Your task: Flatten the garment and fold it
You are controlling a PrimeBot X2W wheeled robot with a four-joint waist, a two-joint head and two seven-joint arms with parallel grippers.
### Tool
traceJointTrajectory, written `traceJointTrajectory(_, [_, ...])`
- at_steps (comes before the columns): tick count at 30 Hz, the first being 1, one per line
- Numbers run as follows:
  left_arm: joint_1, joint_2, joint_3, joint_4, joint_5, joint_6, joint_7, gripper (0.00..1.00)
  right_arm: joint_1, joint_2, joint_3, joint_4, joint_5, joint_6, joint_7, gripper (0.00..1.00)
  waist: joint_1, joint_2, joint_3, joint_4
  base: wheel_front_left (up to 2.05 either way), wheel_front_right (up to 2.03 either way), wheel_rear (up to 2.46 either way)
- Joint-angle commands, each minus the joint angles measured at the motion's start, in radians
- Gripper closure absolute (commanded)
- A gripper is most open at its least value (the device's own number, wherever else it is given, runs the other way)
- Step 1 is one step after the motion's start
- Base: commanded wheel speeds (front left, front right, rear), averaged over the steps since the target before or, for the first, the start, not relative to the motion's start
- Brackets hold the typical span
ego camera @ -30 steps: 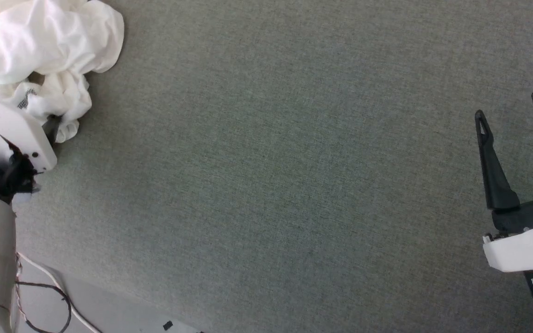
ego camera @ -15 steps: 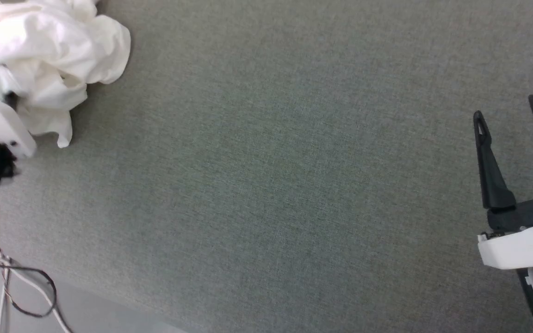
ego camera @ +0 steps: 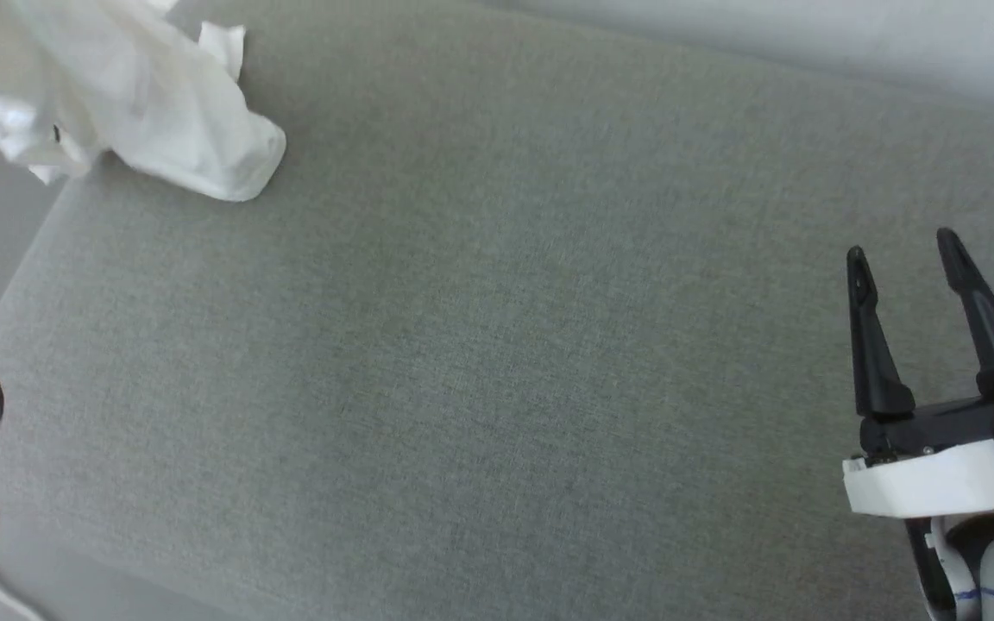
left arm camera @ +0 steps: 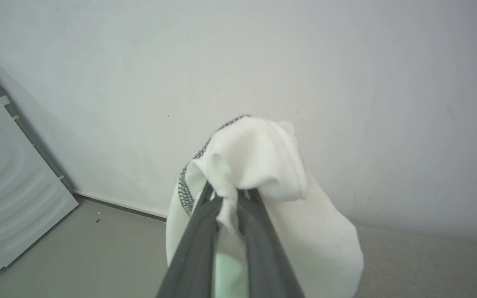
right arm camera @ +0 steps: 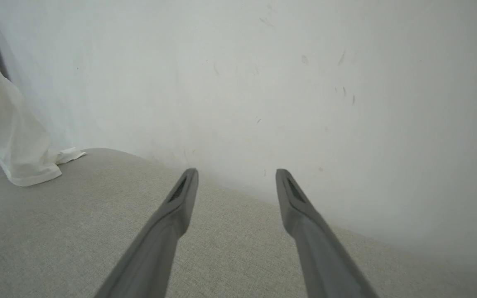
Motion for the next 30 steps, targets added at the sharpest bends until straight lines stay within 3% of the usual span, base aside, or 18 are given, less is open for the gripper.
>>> traceJointTrajectory(1, [-0.034, 0.002, -0.005, -0.034, 0.006, 0.002, 0.006, 1.0, 0.013, 0.006, -0.006, 0.015, 0.01, -0.001, -0.02, 0.0, 0.0001, 0.0, -0.087, -0.033, 0.0, 0.0, 0.0])
traceJointTrajectory(11, [-0.192, -0.073, -0.047, -0.279, -0.009, 0.031, 0.102, 1.0, 0.048, 0.016, -0.032, 0.102, 0.094, -0.001, -0.107, 0.0, 0.0001, 0.0, -0.192, -0.116, 0.0, 0.0, 0.0])
traceJointTrajectory(20, [-0.286, -0.207, -0.112, -0.419, -0.049, 0.054, 0.173, 1.0, 0.059, 0.016, -0.069, 0.135, 0.13, -0.001, -0.144, 0.0, 0.0001, 0.0, -0.237, -0.212, 0.0, 0.0, 0.0])
traceJointTrajectory(30, [-0.344, -0.38, -0.158, -0.462, -0.12, 0.087, 0.186, 1.0, 0.065, 0.016, -0.086, 0.165, 0.154, -0.001, -0.164, 0.0, 0.0001, 0.0, -0.245, -0.309, 0.0, 0.0, 0.0])
